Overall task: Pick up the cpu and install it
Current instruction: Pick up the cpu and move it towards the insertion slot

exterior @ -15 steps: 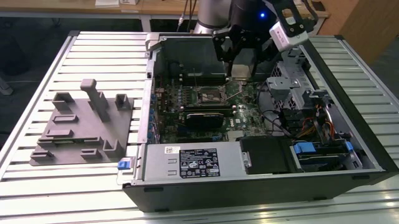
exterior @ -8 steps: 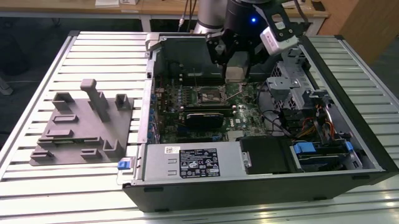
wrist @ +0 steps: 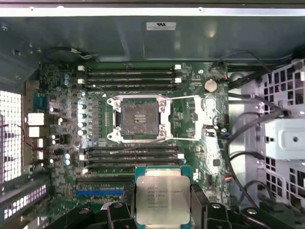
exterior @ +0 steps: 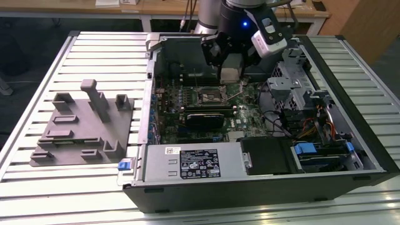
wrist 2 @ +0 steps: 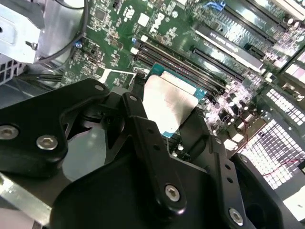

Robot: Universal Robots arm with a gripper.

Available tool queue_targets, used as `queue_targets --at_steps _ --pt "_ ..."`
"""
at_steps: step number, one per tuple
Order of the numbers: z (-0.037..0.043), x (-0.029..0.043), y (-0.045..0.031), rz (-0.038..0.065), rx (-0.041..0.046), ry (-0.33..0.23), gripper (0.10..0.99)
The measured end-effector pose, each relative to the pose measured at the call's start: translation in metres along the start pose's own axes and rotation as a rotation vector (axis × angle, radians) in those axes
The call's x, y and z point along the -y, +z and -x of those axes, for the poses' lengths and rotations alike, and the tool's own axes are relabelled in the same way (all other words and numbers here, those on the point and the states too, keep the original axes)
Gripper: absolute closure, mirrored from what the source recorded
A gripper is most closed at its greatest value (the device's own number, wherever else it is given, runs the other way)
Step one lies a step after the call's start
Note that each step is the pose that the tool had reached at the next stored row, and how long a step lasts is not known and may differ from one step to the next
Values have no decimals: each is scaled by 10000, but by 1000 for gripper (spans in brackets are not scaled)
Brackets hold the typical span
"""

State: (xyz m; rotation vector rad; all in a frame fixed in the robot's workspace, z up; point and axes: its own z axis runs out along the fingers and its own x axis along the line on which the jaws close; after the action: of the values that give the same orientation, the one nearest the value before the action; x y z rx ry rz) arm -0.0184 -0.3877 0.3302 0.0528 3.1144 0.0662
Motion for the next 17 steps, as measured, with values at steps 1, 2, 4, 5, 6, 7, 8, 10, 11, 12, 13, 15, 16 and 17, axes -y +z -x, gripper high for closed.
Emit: queue_targets --at_steps 1,2,4,5,6,7,8,10,11,12,13,15,16,17 --pt "-10 -13 16 -1 0 -1 545" --pt "-21 -26 32 -2 0 -1 545" --pt "-42 -51 66 -1 0 0 545" --pt "-52 -64 83 -1 0 0 545" --pt "-63 -78 100 -2 0 0 545" --pt "-74 -95 119 -3 0 0 545" --pt "-84 -115 138 -1 0 0 545" --pt "-102 -154 175 -1 0 -1 545" --pt "-110 -173 193 -2 0 -1 545" --pt "-117 -191 213 -1 0 -1 545" --pt "-125 -210 232 -1 0 0 545" --pt "-135 -242 269 -1 0 0 545" --pt "-139 -257 287 -2 0 0 545" --pt "-143 -272 307 -1 0 0 545"
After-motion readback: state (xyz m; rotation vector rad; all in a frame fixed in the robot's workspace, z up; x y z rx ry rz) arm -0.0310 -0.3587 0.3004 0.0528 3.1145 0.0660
